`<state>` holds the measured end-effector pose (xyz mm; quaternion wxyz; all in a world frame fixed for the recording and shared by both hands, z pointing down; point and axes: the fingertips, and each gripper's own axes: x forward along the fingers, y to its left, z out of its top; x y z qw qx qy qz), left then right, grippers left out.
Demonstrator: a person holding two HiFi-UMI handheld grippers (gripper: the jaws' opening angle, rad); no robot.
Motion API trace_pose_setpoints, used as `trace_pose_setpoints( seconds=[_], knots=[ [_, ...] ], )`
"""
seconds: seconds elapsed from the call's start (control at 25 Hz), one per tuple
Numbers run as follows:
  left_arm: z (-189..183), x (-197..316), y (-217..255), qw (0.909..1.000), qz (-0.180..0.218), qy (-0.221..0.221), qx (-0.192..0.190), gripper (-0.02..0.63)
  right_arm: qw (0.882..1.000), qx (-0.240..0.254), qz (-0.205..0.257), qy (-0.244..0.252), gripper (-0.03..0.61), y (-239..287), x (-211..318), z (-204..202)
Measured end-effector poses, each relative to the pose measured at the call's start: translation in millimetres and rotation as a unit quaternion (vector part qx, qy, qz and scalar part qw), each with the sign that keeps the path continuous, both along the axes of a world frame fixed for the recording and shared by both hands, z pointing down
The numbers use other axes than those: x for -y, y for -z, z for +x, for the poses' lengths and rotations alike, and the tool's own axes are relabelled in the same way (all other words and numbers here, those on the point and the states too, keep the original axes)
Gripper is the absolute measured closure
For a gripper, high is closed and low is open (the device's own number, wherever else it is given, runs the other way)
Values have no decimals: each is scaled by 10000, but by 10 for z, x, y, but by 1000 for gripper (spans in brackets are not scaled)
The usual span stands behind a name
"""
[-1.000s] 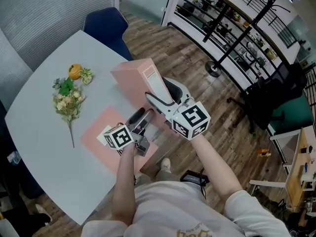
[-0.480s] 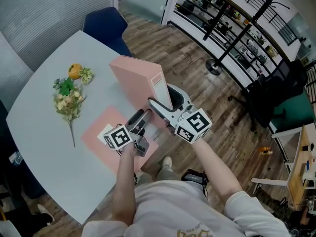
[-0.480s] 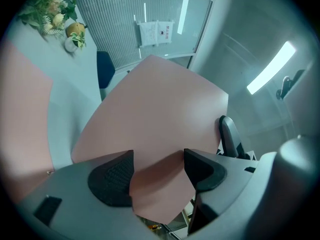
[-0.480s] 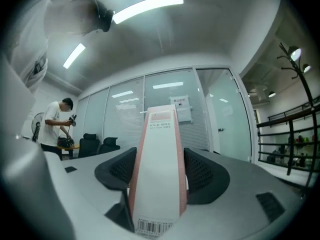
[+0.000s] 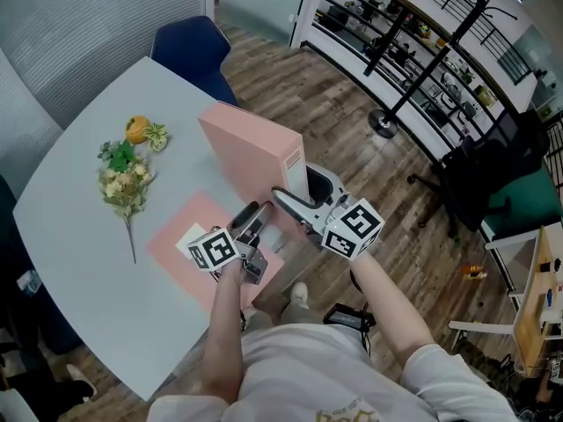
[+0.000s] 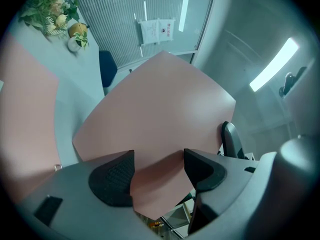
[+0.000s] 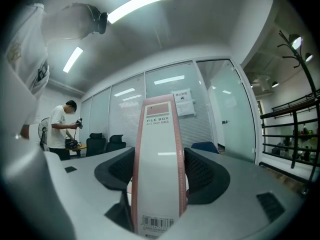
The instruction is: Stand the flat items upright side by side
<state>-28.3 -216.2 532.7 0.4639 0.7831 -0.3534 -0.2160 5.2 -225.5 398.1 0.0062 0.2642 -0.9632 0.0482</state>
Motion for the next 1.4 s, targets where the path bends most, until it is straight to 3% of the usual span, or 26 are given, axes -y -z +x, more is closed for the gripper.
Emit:
trace_pose_setpoints(
  seconds=[0.16,0.28,1.4],
  knots=[
    [18,-7,-34,9999,-57,-10,117,306,9996,-238,-147,-106,270,-141,-13,76],
    [-2,-14,-89,9998,-94,-23,182,357,9987,-411,-273,-149,270,-286,-23,95],
    [66,-72,-389,9981,-484,-346,172,356,9918,-1209,-368,177,270,-787,-91,151]
  ],
)
